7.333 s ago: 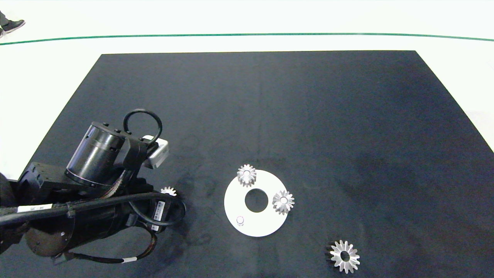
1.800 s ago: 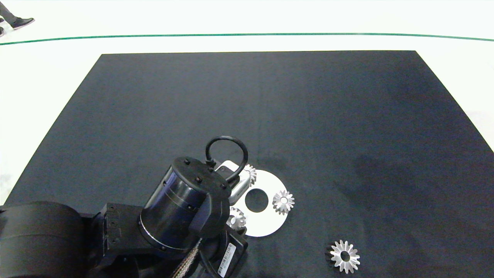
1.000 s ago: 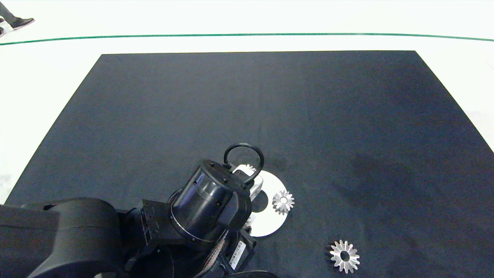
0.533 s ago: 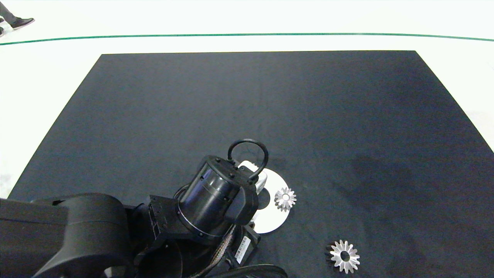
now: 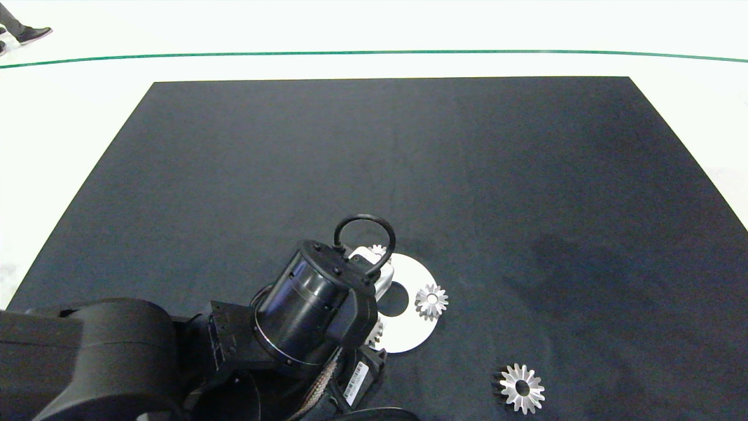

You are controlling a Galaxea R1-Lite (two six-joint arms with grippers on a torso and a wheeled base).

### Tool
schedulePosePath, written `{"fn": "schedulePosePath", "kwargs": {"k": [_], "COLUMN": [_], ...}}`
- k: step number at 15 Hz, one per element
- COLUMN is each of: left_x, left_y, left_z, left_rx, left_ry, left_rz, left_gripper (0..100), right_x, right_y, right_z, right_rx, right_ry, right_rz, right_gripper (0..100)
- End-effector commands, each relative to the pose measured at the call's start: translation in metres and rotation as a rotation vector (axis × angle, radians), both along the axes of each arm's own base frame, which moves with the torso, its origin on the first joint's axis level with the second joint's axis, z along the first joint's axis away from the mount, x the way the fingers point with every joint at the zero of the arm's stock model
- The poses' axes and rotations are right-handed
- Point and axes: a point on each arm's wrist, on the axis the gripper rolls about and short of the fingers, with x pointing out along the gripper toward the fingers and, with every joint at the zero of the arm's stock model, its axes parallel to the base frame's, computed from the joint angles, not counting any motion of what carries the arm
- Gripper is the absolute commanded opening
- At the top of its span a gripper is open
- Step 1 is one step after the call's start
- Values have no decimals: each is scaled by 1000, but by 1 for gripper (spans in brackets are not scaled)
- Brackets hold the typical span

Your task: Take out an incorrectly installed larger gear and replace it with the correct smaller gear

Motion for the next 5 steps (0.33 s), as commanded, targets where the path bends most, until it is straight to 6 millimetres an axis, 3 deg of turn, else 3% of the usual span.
{"fn": "schedulePosePath", "kwargs": {"k": [1, 5], "left_x": [-12, -61], "left_y": [48, 158], "left_z": [41, 93], "left_rx": [-119, -313], "left_ry": [-94, -322], "left_rz": [78, 324], "left_gripper": [100, 100], "right_x": [-1, -4], "right_y": [-3, -18], "right_z": [7, 15], "right_rx": [21, 60], "right_ry": [-22, -63], "right_rz": [-30, -229], "right_gripper": [100, 100]}}
